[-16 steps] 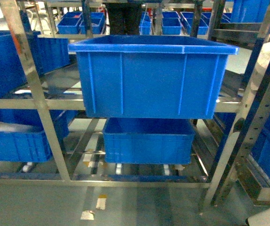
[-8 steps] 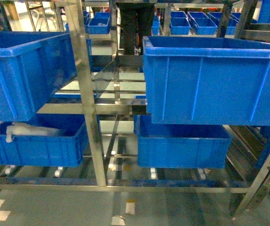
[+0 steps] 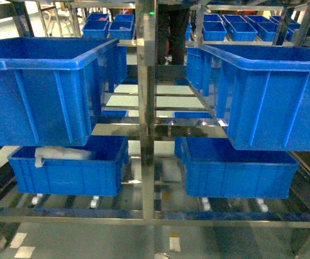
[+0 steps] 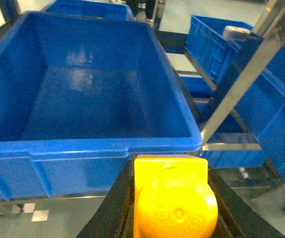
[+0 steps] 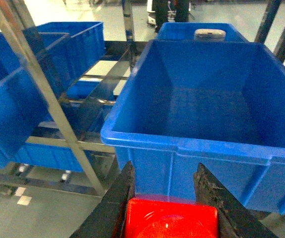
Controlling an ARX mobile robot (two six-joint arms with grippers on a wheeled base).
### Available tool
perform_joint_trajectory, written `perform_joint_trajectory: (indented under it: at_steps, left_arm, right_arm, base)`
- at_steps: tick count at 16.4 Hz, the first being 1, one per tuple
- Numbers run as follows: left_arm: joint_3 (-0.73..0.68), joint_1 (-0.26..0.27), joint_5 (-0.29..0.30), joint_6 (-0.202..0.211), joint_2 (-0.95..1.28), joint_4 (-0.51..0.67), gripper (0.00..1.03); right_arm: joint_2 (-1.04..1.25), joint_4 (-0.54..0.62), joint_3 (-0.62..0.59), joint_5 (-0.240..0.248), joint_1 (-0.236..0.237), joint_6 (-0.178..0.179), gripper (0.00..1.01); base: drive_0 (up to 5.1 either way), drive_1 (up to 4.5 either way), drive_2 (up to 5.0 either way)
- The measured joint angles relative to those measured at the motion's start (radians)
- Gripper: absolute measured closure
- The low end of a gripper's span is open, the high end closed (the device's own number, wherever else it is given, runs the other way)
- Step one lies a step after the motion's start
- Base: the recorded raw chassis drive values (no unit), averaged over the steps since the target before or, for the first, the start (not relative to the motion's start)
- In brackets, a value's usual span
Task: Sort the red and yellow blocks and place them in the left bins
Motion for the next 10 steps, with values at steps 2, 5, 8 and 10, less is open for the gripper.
perform_joint_trajectory:
  at_steps: [2, 5, 8, 10]
  left_arm:
    - [0.000, -0.006, 0.005, 0.000, 0.000, 0.002, 0.76]
    - [-0.001, -0.006, 0.006, 0.000, -0.010, 0.005, 0.76]
    - [-0.001, -0.006, 0.005, 0.000, -0.009, 0.002, 0.76]
    - [-0.001, -0.006, 0.005, 0.000, 0.001, 0.001, 0.76]
  right_arm:
    - [-0.001, -0.004, 0.000, 0.002, 0.000, 0.000, 0.73]
    - [-0.009, 0.000, 0.001, 0.003, -0.005, 0.000, 0.73]
    - [-0.008, -0.003, 0.001, 0.003, -0.004, 0.000, 0.73]
    - [-0.004, -0.003, 0.001, 0.003, -0.004, 0.000, 0.73]
  base:
    - [0.0, 0.00, 0.0]
    - [0.0, 2.87, -2.9]
    - [0.0, 4.34, -4.3]
    - [0.2, 4.48, -4.2]
